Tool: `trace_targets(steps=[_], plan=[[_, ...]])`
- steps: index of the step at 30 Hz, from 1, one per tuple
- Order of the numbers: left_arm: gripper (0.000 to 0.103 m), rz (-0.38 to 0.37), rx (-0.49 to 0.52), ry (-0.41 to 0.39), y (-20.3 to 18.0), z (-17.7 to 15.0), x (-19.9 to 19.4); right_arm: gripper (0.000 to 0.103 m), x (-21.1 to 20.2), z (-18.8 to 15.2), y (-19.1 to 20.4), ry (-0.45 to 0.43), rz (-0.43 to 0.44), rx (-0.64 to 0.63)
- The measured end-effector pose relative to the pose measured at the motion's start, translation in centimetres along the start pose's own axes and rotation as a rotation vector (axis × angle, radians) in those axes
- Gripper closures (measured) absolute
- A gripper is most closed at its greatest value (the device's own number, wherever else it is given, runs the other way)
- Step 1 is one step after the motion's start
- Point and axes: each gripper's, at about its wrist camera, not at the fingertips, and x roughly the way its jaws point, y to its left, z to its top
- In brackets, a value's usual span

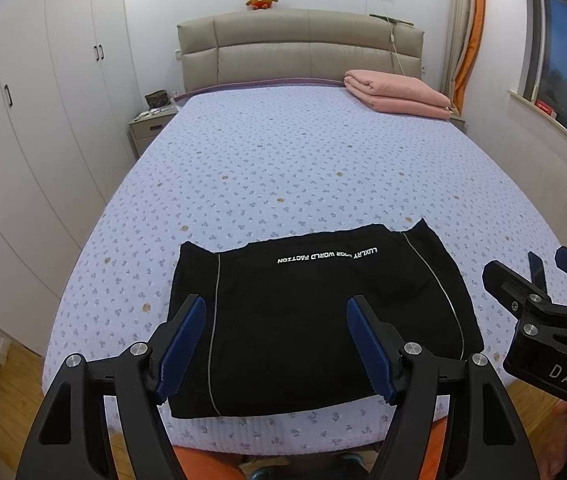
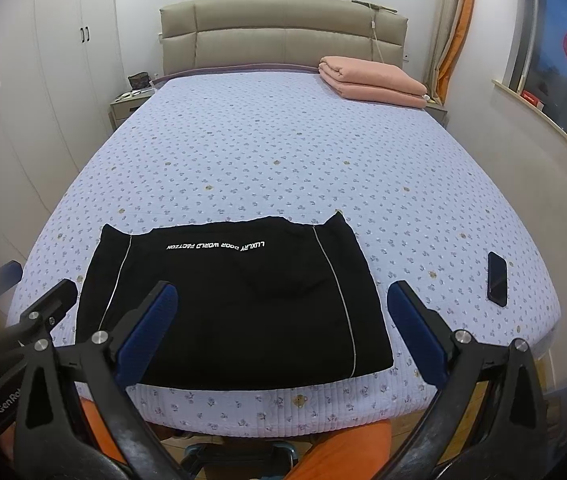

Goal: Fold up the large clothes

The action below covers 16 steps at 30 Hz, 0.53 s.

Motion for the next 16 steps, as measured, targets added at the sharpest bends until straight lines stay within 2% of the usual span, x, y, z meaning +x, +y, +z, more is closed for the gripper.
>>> trace_targets(steps=[9, 16], plan=[[0.028, 0.01, -0.001, 0.001, 0.29, 0.08, 0.08, 0.0, 0.13, 0.0, 0.19, 0.007, 0.006, -0.003], [0.028, 0.052, 0.013, -0.012, 0.35, 0.01, 0.01, 0.0, 0.23, -0.08, 0.21, 0.011, 0.007, -0.009]])
